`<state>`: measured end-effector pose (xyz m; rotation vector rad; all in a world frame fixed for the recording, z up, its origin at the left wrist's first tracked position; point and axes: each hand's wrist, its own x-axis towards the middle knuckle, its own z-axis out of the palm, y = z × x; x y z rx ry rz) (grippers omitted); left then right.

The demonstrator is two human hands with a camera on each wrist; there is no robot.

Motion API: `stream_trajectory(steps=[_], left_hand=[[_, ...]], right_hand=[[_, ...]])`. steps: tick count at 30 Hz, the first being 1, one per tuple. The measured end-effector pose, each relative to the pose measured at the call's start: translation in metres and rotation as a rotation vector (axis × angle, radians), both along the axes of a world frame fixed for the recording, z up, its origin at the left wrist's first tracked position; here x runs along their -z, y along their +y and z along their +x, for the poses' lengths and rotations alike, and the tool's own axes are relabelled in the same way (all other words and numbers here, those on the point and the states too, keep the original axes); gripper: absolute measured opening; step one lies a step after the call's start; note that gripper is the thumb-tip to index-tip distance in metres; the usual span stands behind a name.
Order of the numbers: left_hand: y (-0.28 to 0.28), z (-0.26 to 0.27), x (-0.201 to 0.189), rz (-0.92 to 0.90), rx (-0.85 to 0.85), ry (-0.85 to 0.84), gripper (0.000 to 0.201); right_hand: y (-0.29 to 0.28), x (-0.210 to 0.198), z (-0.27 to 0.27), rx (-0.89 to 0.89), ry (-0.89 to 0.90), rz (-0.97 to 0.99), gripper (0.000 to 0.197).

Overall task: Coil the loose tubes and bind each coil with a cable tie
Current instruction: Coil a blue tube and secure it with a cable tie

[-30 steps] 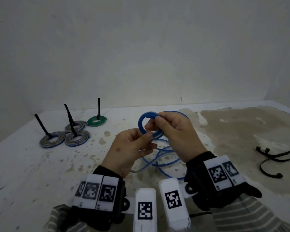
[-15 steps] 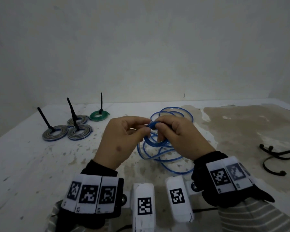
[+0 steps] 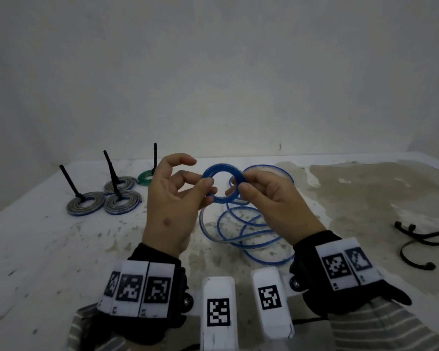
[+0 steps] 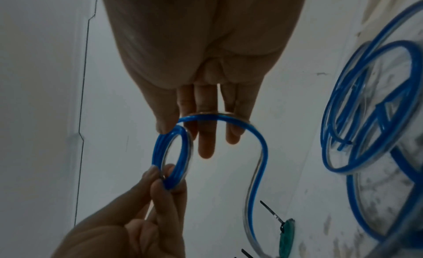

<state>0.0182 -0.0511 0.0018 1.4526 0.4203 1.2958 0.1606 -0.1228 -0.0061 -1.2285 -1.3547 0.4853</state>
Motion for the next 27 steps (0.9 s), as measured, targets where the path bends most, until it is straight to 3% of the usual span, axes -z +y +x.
stream_trajectory(steps=[6, 13, 17, 20, 23, 27], left_hand=[[-0.004, 0.011, 0.006, -0.143, 0.177, -0.034, 0.034], [-0.003, 0.012, 0.008, -0.076, 0.138, 0.266, 0.011], [0.006, 0.007, -0.004, 0.065, 0.075, 0.451, 0.012], [0.014, 0.006, -0.026, 0.114, 0.103, 0.472, 0.023], [0.02, 0.006, -0.045, 0.144, 0.119, 0.54, 0.014], [0.029, 0.008, -0.055, 0.158, 0.14, 0.556, 0.006]], right_hand=[[0.005, -0.005, -0.006, 0.047, 0.133, 0.085, 0.023], [0.009, 0.0, -0.006, 0.077, 0.21, 0.119, 0.02], [0.012, -0.003, -0.003, 0.149, 0.048, 0.104, 0.019], [0.014, -0.016, 0.0, 0.149, -0.136, 0.116, 0.018], [0.018, -0.03, 0.003, 0.149, -0.25, 0.103, 0.015], [0.024, -0.04, 0.004, 0.153, -0.219, 0.13, 0.008]])
